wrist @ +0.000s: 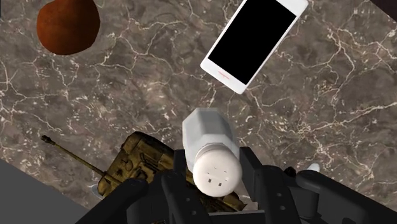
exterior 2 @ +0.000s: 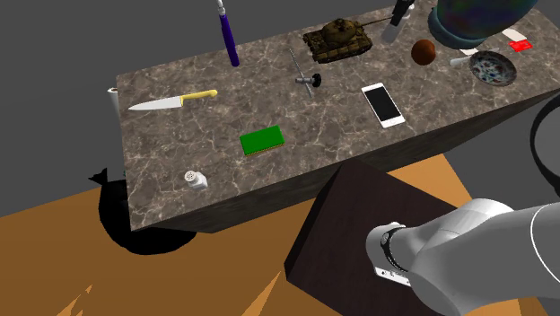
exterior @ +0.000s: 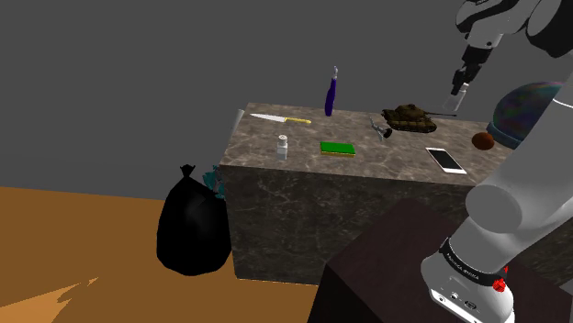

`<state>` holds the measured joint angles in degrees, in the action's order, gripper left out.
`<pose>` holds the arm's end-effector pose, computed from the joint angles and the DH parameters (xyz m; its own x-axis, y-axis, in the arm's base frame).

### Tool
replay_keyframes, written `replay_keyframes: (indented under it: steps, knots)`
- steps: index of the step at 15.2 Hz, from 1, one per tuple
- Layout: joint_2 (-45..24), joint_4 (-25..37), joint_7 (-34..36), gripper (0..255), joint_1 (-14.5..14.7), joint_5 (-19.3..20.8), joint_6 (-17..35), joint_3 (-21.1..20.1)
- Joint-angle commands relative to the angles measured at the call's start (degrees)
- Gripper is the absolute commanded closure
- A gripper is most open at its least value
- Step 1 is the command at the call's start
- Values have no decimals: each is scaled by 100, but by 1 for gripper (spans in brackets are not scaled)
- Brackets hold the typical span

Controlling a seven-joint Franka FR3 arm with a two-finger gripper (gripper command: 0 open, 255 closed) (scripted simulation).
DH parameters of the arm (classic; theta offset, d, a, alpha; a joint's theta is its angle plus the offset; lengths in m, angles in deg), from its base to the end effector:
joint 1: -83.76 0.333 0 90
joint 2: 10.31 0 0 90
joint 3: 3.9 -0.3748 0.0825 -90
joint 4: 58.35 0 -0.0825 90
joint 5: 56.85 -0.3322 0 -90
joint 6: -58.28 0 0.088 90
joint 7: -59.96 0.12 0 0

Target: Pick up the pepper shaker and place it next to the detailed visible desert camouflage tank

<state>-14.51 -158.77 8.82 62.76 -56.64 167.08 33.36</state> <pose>0.2966 -0.4570 0.5914 0.9928 -0.1188 0.0177 -0.1200 -0.9879 0.0983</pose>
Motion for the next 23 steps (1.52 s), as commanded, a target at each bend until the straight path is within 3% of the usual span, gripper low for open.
replay_keyframes:
  steps: [1,23]
  knots:
    - [-25,-149,-4,255,-3,-16,172,-1]
    - [-526,-1353,-200,255,-85,-383,1777,-49]
